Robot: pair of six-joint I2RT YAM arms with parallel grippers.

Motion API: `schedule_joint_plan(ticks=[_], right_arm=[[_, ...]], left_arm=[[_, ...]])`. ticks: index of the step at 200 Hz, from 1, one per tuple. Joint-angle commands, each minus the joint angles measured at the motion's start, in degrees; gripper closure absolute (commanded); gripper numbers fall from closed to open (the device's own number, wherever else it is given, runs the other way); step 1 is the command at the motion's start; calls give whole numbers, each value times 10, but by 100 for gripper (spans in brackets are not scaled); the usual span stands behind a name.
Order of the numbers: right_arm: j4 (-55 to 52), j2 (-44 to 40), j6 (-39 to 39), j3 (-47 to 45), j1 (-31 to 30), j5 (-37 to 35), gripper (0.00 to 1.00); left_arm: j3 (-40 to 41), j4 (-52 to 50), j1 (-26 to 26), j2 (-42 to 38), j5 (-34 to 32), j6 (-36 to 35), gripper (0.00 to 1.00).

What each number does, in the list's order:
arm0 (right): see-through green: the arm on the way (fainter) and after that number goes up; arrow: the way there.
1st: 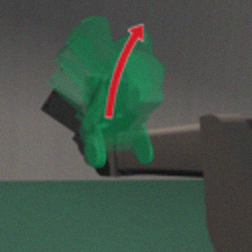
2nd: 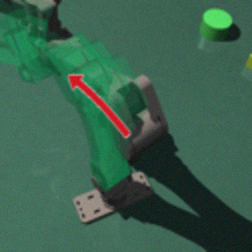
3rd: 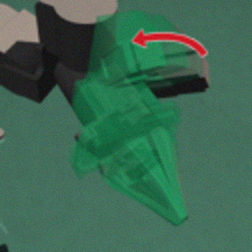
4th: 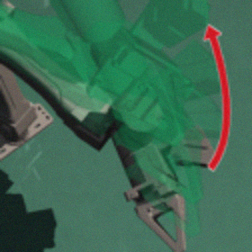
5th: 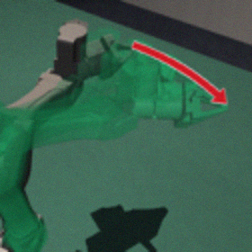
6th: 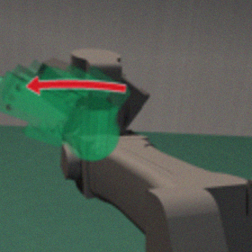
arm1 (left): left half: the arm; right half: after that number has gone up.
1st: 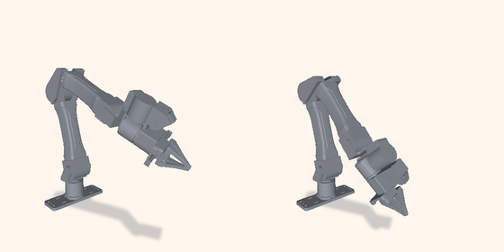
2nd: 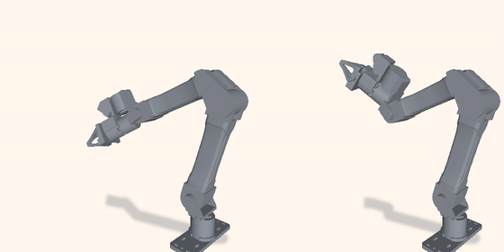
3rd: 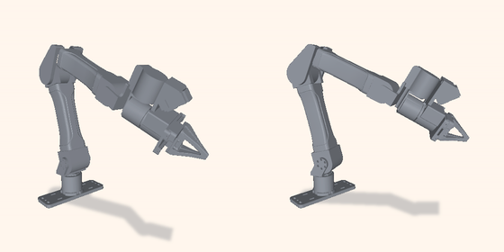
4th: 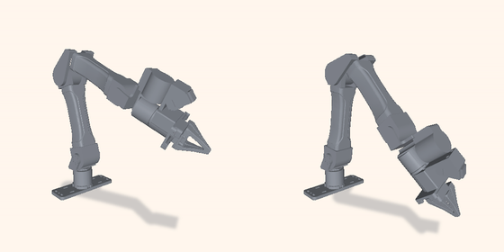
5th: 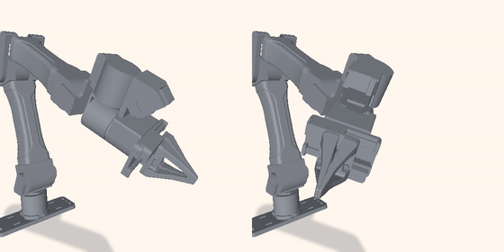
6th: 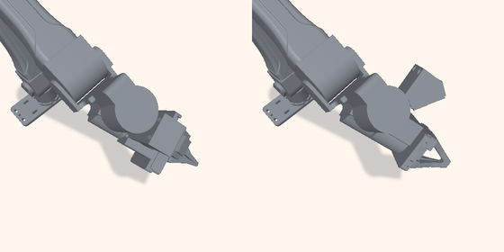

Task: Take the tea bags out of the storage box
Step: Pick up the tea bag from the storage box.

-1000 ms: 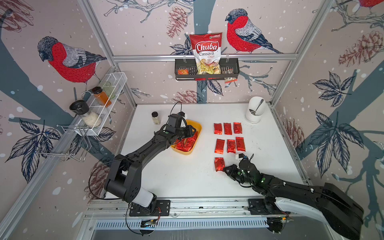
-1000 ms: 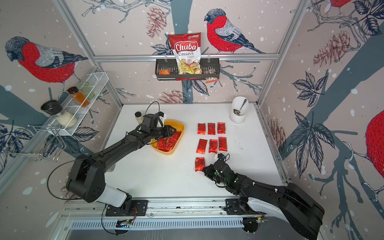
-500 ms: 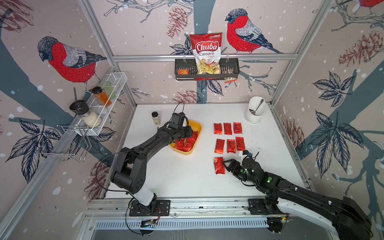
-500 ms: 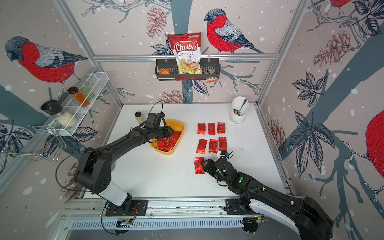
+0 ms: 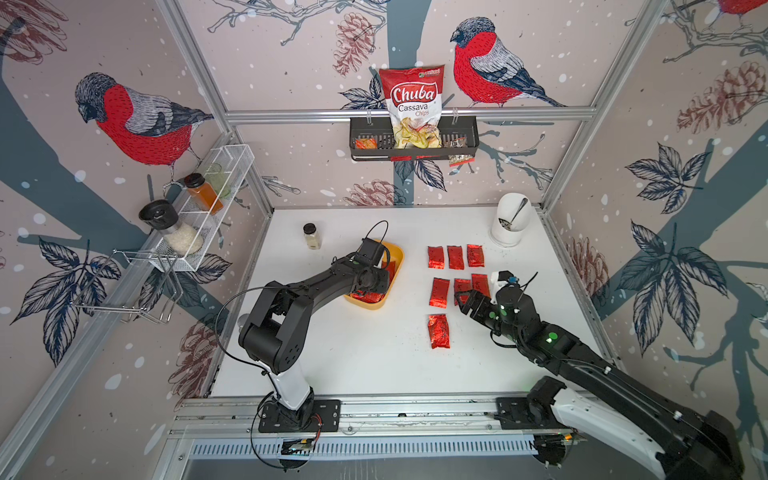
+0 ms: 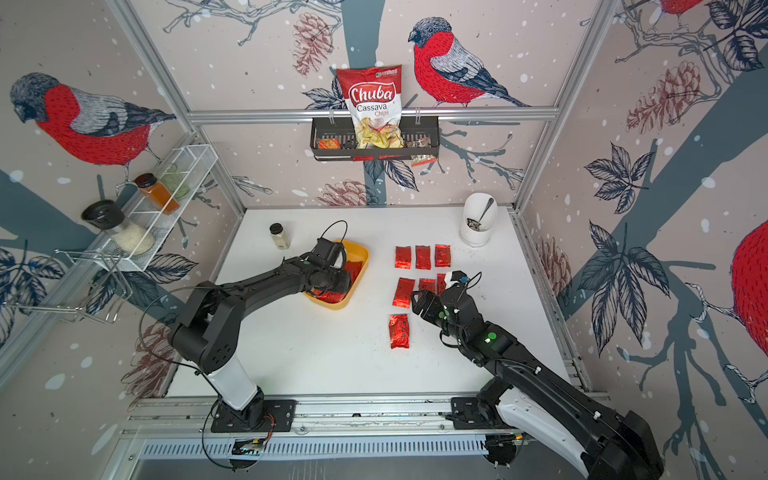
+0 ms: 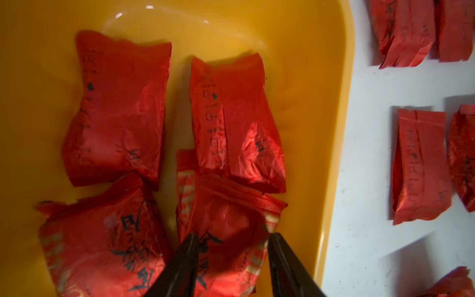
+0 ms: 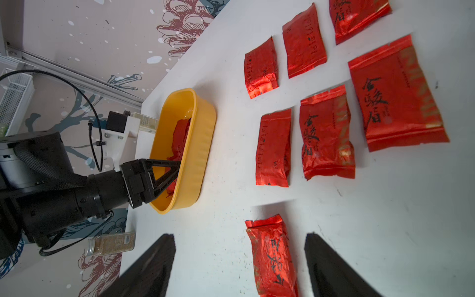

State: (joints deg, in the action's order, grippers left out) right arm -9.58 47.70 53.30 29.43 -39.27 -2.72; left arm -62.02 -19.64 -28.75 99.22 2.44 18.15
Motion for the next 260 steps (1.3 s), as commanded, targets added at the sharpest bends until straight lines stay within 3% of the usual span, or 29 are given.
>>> schedule_joint_plan(ticks=[1,65,127,139,159,179,195,260], right_arm=[[19,17,-44,14,19,47,16],[65,86,-67,42,43,94,16],[73,119,-76,58,51,121,17],[75,118,-77,60,51,122,17],[78,118,-77,59,52,122,17],[83,122,-79,58,53,125,17],[85,126,-79,61,54,129,18],[83,128,-81,68,55,135,18]], left_arm=[[16,8,-2,-7,-17,0,50],[-1,-16,-19,5,-95,3,50],[-73,-66,-6,34,-196,28,71],[-80,-64,2,33,-184,27,70],[-94,-53,7,31,-143,13,56],[-113,-35,8,38,-72,-6,50],[-136,-33,13,60,-16,-15,49],[-184,-27,42,124,32,-8,52]])
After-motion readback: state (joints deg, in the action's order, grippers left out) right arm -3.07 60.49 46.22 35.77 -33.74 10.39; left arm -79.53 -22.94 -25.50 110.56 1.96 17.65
